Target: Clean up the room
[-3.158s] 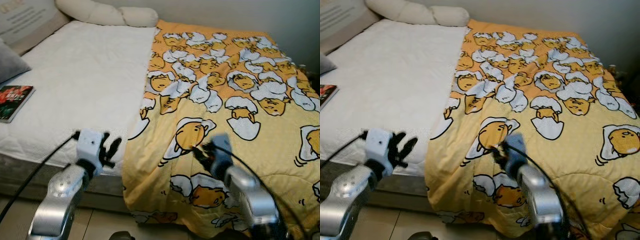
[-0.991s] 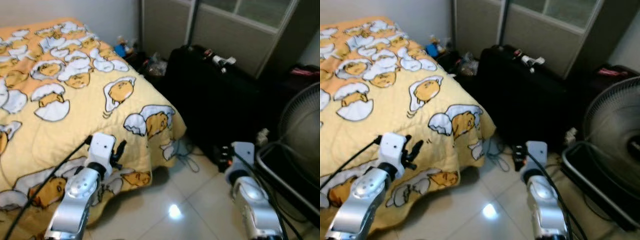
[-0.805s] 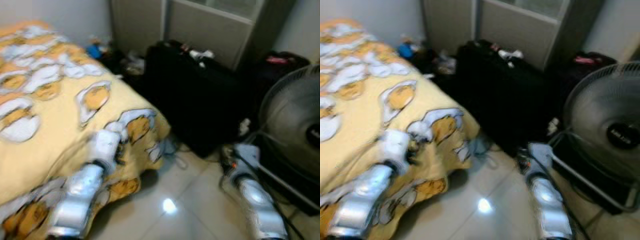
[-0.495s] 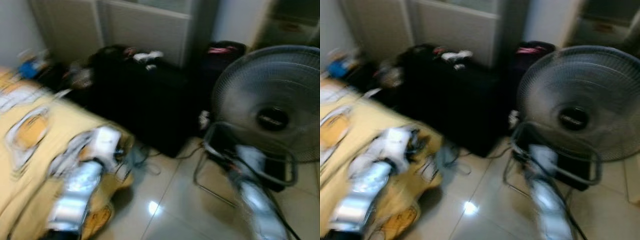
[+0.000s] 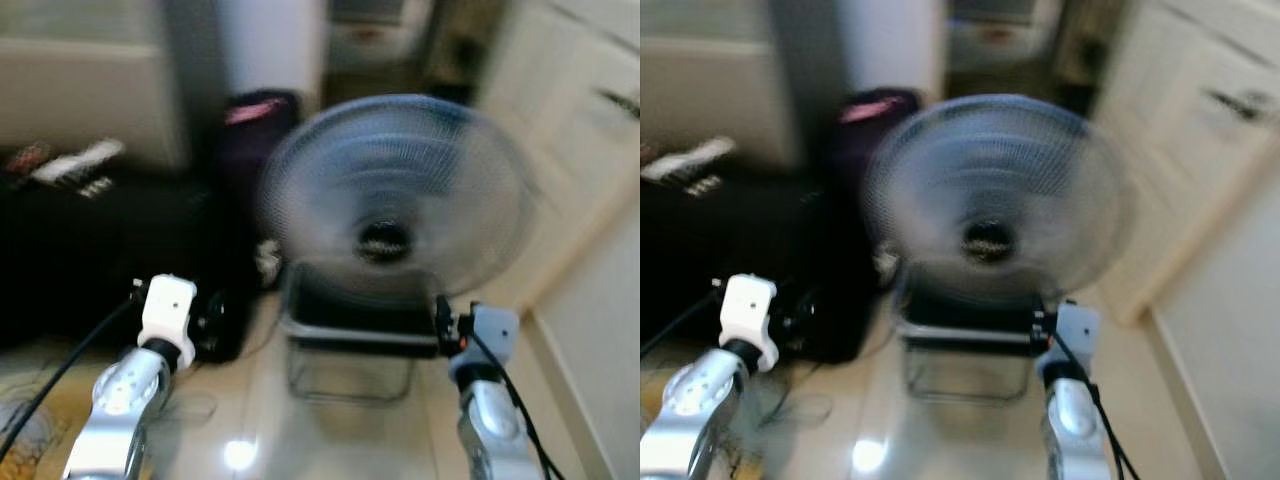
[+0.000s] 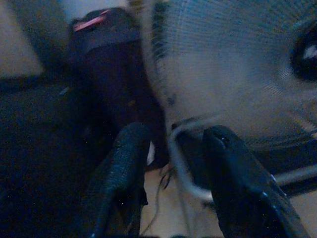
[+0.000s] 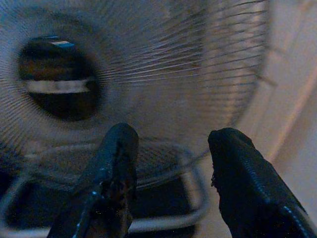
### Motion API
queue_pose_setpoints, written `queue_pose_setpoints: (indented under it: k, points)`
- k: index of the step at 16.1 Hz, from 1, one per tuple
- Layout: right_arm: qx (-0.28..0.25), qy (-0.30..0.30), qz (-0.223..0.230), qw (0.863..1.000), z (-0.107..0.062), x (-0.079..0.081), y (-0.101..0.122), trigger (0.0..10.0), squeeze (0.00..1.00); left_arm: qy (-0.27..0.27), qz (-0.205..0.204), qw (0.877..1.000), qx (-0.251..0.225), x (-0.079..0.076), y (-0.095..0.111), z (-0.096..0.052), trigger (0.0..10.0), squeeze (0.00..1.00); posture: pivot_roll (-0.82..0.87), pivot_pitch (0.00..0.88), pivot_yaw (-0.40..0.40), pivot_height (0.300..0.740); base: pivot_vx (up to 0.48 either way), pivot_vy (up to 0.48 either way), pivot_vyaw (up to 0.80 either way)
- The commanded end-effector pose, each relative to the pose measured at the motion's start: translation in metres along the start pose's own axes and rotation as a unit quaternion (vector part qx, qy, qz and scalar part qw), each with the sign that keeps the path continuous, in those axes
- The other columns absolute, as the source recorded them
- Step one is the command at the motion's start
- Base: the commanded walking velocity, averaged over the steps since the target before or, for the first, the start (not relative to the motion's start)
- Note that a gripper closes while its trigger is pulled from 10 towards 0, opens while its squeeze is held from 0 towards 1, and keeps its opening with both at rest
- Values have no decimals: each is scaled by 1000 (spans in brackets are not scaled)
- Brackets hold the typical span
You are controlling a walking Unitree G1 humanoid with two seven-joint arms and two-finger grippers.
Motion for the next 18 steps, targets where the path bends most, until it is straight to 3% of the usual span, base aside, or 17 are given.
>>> queue_pose_setpoints:
  k: [1,3,5,8,18]
  points:
    - [0,-4,-18,1000,0,-12,-2,10000,0,-9,-7,1000,-11,-9,3,1,10000,0,42,0,-18,740,311,0,-775]
    - [-15,64,-32,997,3,-3,6,10000,0,15,-12,1000,-19,-7,3,-4,10000,0,44,0,-26,740,156,0,-391]
    - [-23,164,-57,984,4,15,14,10000,0,70,-1,996,-45,1,11,-9,10000,0,44,0,-27,740,0,0,0]
    - [-25,174,-50,983,6,22,21,10000,0,58,16,997,-51,-4,15,-8,10000,0,49,0,-29,740,0,0,0]
    - [-25,174,-50,983,6,22,21,10000,0,58,16,997,-51,-4,15,-8,10000,0,49,0,-29,740,0,0,0]
Point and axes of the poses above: a point about 5 cm out from each wrist's last joint towards the gripper, its own z axis pointing out of the wrist towards the gripper, its own y axis along the axis of the wrist's last joint, x = y × z, the point moved 2 cm from there along z, pointing out of the wrist towards the gripper, and after that the axes turned 4 degrees about -z, right-handed, at the moved point
